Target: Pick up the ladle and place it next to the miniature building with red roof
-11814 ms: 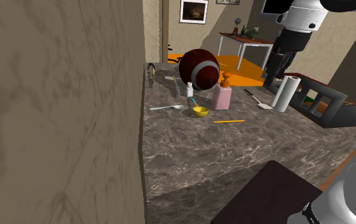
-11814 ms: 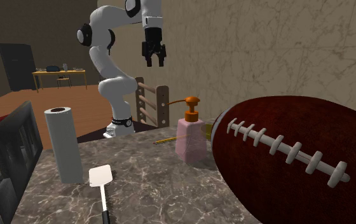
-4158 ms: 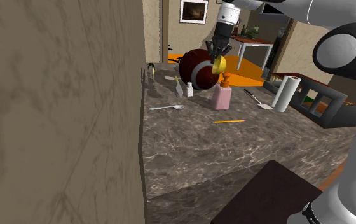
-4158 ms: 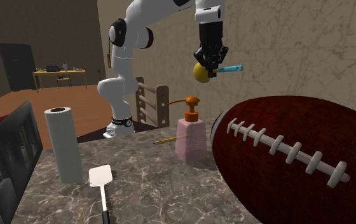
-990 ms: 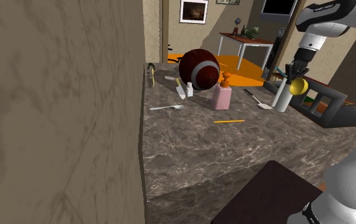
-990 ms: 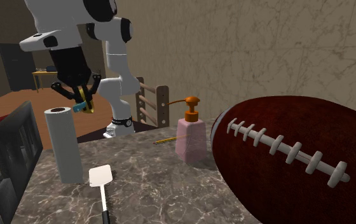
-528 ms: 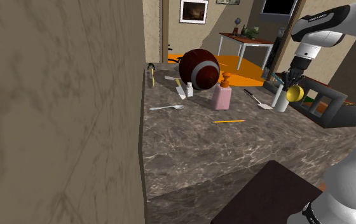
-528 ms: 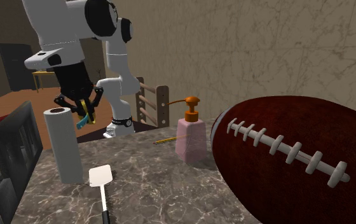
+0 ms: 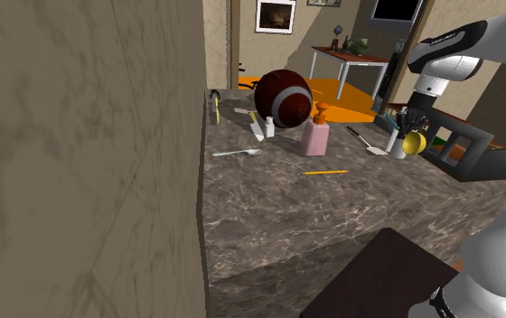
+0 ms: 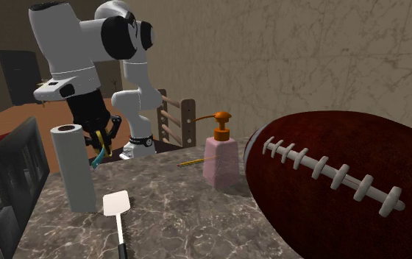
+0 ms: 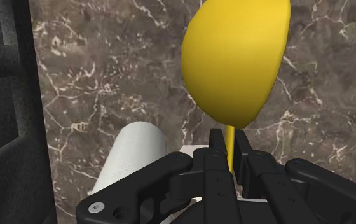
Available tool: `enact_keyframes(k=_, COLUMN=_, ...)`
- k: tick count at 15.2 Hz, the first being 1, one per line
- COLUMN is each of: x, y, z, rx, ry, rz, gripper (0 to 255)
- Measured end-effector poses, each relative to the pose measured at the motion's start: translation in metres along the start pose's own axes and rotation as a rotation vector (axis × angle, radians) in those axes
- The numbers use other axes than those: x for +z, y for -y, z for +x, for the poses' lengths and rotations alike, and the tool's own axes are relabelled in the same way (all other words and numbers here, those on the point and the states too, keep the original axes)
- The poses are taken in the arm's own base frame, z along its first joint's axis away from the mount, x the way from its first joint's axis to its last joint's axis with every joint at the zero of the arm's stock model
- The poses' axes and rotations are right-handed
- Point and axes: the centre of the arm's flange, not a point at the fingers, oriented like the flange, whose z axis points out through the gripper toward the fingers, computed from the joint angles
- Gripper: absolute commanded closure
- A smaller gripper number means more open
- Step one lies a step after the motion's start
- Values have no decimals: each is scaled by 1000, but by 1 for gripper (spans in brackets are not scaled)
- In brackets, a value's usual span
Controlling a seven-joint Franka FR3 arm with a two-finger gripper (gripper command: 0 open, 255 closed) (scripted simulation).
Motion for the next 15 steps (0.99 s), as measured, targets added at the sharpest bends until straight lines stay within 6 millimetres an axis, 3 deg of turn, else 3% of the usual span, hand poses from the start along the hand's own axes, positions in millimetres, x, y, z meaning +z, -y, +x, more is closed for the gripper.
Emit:
enact_keyframes(k=12, x=60, y=-11, z=4, rx=0, ry=0, rz=0, gripper=255)
enact_keyframes(k=15, x=67, y=-13, z=7, rx=-1, ry=-18, rz=-5, gripper=255)
